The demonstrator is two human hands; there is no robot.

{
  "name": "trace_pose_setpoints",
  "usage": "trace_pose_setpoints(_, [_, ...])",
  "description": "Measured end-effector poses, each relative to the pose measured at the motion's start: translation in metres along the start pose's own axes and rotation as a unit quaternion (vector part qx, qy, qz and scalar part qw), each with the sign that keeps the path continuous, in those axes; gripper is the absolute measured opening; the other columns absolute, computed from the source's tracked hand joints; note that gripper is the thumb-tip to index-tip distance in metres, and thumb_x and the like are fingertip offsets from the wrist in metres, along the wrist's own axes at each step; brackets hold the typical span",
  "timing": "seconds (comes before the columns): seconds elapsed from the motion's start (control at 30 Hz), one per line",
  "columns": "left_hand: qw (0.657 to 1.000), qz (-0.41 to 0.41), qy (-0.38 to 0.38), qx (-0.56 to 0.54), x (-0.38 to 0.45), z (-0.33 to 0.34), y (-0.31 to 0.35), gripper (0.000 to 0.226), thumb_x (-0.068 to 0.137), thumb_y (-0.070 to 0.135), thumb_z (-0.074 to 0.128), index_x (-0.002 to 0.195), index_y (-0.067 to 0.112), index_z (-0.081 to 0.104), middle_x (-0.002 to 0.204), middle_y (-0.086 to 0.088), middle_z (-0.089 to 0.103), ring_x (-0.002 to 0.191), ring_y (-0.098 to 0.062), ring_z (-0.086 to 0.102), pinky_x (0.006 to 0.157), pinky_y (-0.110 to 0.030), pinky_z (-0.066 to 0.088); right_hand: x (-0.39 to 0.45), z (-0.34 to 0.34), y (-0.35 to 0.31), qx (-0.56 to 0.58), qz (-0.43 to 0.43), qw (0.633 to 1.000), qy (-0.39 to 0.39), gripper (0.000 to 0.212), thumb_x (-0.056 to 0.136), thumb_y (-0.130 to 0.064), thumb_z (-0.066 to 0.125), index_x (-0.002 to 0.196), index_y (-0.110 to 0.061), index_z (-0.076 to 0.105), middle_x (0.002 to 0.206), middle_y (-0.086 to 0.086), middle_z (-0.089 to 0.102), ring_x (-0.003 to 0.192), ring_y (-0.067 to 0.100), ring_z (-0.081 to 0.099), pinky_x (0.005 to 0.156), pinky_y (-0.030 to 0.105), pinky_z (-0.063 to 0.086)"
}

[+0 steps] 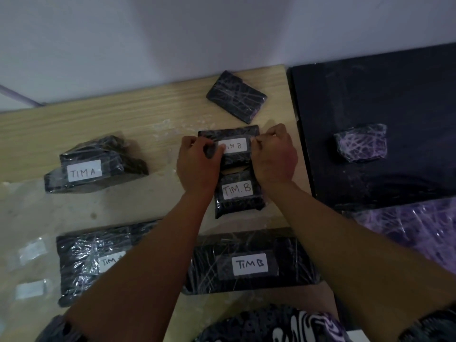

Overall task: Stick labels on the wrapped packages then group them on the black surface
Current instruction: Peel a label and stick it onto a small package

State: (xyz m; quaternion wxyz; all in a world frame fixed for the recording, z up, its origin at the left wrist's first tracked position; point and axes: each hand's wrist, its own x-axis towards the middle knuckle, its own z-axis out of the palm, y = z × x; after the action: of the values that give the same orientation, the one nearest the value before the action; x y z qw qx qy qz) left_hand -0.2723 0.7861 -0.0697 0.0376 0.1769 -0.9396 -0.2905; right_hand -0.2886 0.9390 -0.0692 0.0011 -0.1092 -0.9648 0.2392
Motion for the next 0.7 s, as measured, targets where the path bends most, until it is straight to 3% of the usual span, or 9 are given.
trace_pose_setpoints(0.1, [1.000,0.004,0.002,0.006,-0.002,-0.001,-0.003,0.038,0.081,0.052,0.070,0.100,0.019,0.074,0.107,0.001,0.060,0.092,-0.015,0.060,0.069,-0.022,0.041,-0.002,0.000,-0.003,0.012,0.039,0.999,-0.029,0.034,0.098,-0.039,0.055,0.095,-0.011,0.073,0.111,0.003,0.057,0.091,0.026,0.058,0.072,0.034,0.044])
trace_pose_setpoints(0.3, [1.000,-0.006,0.016,0.014,0.001,0.007,-0.004,0.058,0.069,0.065,0.074,0.101,0.016,0.077,0.103,0.000,0.067,0.094,-0.018,0.061,0.073,-0.028,0.049,-0.002,-0.004,-0.008,0.050,0.052,0.995,-0.069,0.051,0.084,-0.064,0.064,0.102,-0.017,0.076,0.106,0.006,0.062,0.093,0.025,0.062,0.078,0.034,0.051])
trace_pose_setpoints(0.43, [0.999,-0.010,-0.001,-0.031,0.000,0.009,-0.015,0.051,0.073,0.051,0.079,0.107,0.013,0.075,0.107,-0.002,0.068,0.098,-0.019,0.061,0.077,-0.018,0.039,-0.001,-0.004,0.006,0.100,0.029,0.990,-0.092,0.042,0.081,-0.059,0.070,0.103,-0.024,0.076,0.101,-0.001,0.061,0.091,0.017,0.061,0.073,0.027,0.046])
trace_pose_setpoints(0.57, [0.998,0.035,-0.030,-0.044,0.003,0.005,-0.030,0.038,0.079,0.039,0.078,0.107,0.013,0.076,0.108,-0.001,0.067,0.097,-0.017,0.061,0.079,-0.016,0.041,0.001,-0.002,0.021,0.156,0.024,0.982,-0.103,0.035,0.087,-0.048,0.070,0.111,-0.022,0.075,0.102,-0.006,0.063,0.091,0.013,0.062,0.080,0.035,0.053])
trace_pose_setpoints(0.7, [0.996,0.057,-0.042,-0.063,0.006,0.003,-0.036,0.030,0.084,0.027,0.075,0.109,0.011,0.075,0.107,-0.002,0.065,0.096,-0.014,0.060,0.078,-0.005,0.037,0.002,-0.003,0.024,0.167,0.044,0.979,-0.112,0.027,0.091,-0.045,0.066,0.109,-0.027,0.075,0.099,-0.015,0.061,0.091,0.009,0.061,0.079,0.031,0.051])
